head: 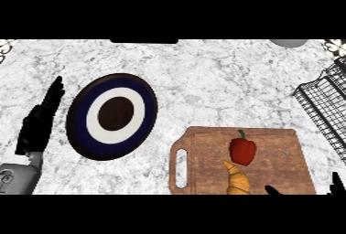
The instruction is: Pick the bell pepper from the cutting board and place it in the tiered basket
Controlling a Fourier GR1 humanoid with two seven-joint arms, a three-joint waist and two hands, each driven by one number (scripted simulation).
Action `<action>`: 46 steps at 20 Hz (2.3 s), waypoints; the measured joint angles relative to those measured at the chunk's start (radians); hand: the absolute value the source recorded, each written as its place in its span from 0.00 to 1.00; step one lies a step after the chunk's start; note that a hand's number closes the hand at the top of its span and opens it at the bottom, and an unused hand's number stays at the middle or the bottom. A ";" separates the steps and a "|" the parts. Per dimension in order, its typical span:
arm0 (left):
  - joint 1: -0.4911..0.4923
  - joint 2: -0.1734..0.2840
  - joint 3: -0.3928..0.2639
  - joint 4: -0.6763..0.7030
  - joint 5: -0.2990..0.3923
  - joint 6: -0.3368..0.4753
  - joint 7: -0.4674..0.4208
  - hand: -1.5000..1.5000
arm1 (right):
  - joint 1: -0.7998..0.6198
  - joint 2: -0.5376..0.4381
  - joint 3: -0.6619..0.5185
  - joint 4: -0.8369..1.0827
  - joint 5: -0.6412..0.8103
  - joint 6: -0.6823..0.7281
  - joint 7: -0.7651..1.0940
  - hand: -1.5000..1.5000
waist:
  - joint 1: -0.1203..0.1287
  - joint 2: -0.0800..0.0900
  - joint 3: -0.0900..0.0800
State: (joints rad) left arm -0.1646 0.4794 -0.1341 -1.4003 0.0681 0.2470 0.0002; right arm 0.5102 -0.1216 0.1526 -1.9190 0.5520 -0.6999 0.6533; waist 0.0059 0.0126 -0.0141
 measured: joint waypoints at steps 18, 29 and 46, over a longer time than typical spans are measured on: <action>-0.040 -0.035 -0.024 -0.008 -0.028 0.006 0.045 0.50 | -0.264 0.083 -0.005 -0.186 0.288 0.492 0.595 0.00 | 0.032 0.000 0.008; -0.030 -0.039 -0.016 -0.018 -0.041 0.012 0.060 0.50 | -0.361 0.122 -0.013 -0.084 0.329 0.603 0.596 0.00 | 0.014 -0.006 0.009; -0.009 -0.052 -0.005 -0.027 -0.051 0.009 0.059 0.50 | -0.443 0.122 -0.031 0.031 0.395 0.710 0.593 0.00 | 0.008 -0.009 0.010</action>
State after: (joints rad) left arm -0.1739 0.4272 -0.1392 -1.4276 0.0167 0.2555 0.0595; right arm 0.0673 0.0000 0.1219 -1.8878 0.9470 0.0097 1.2459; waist 0.0138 0.0034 -0.0039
